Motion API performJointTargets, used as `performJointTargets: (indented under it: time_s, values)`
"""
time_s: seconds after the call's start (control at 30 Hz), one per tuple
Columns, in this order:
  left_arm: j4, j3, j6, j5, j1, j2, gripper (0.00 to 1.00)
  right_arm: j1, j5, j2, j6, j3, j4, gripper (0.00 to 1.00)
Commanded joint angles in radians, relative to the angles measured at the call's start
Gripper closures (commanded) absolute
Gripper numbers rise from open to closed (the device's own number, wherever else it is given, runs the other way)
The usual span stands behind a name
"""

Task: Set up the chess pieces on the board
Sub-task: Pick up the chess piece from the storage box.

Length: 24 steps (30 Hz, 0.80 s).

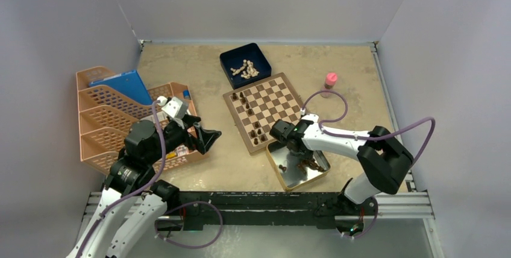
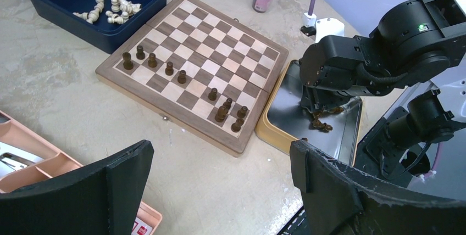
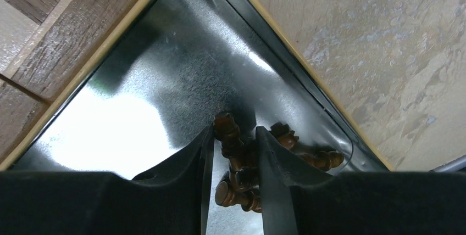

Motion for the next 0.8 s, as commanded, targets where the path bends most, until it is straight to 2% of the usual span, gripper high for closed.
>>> performJointTargets:
  time_s: [0.0, 0.43, 0.77]
  values:
    - [0.037, 0.011, 0.008, 0.012, -0.003, -0.009, 0.05, -0.003, 0.042, 0.007, -0.007, 0.014, -0.046, 0.64]
    - [0.039, 0.011, 0.008, 0.012, -0.002, -0.011, 0.05, -0.002, 0.065, -0.005, -0.022, 0.077, -0.115, 0.65]
    - [0.041, 0.010, 0.006, 0.013, -0.003, -0.013, 0.05, 0.023, -0.003, -0.048, -0.057, 0.073, -0.129, 0.64]
